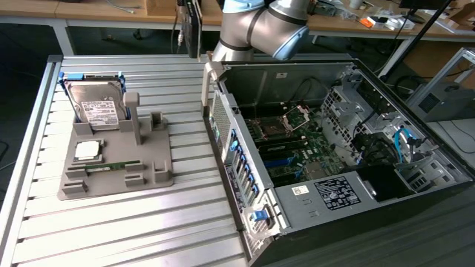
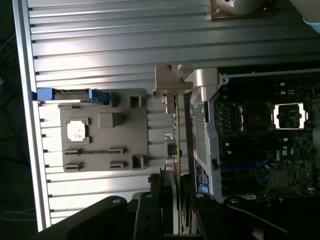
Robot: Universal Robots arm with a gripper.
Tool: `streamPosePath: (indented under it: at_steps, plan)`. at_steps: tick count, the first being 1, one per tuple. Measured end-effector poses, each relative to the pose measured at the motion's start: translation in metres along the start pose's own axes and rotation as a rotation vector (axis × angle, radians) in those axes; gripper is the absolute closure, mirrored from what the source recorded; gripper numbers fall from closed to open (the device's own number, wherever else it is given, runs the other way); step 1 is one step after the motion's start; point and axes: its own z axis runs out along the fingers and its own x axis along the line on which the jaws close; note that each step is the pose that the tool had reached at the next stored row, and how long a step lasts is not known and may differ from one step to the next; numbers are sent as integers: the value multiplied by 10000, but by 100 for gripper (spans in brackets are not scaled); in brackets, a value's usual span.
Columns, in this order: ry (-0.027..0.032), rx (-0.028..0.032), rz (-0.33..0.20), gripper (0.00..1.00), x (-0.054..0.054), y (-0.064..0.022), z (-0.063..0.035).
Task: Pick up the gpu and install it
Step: 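Pick up the gpu and move the gpu toward the slot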
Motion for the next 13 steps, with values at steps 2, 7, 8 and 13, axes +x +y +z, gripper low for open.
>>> streamPosePath:
  at_steps: [2, 7, 8, 13]
  plan:
    - [0, 17, -1, 73, -21, 0, 5]
    - [-3, 64, -2, 73, -78, 0, 22]
    - [-4, 77, -2, 73, -89, 0, 27]
    - [-9, 147, -4, 73, -143, 2, 47]
